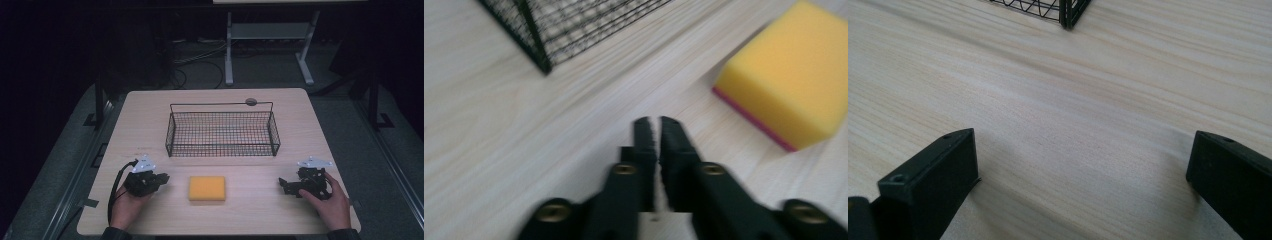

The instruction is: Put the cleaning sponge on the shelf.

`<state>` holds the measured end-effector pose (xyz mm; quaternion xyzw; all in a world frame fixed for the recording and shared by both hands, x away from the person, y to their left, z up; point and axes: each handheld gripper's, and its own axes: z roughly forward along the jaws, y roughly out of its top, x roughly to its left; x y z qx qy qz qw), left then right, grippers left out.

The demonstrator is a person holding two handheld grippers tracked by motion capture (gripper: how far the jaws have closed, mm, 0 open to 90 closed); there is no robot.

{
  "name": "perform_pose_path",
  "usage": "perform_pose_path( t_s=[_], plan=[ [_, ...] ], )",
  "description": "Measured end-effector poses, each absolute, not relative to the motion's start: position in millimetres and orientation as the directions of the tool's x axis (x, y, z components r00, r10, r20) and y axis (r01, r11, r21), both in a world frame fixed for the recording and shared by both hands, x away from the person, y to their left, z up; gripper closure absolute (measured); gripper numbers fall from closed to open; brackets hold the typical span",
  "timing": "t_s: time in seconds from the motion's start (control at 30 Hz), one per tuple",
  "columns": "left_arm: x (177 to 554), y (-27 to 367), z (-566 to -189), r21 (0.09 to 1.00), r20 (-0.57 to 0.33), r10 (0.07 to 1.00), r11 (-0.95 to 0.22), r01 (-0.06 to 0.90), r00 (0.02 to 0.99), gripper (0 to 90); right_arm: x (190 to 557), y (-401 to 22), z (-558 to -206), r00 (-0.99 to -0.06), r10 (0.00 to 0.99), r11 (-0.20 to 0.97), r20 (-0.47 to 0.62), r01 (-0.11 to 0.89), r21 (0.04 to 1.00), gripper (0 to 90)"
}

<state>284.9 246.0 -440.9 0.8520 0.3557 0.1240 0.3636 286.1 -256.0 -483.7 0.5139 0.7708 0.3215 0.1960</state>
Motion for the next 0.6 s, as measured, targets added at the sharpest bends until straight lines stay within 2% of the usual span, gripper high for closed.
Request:
perform_pose_path(
  t_s=[0.6],
  plan=[
    [309.1,206.3,-437.0,0.712,-0.056,0.623,-0.522,0.469,0.78,89.7,286.4,-256.1,-483.8,-0.397,0.917,0.267,0.028,0.665,0.698,0.0]
  ],
)
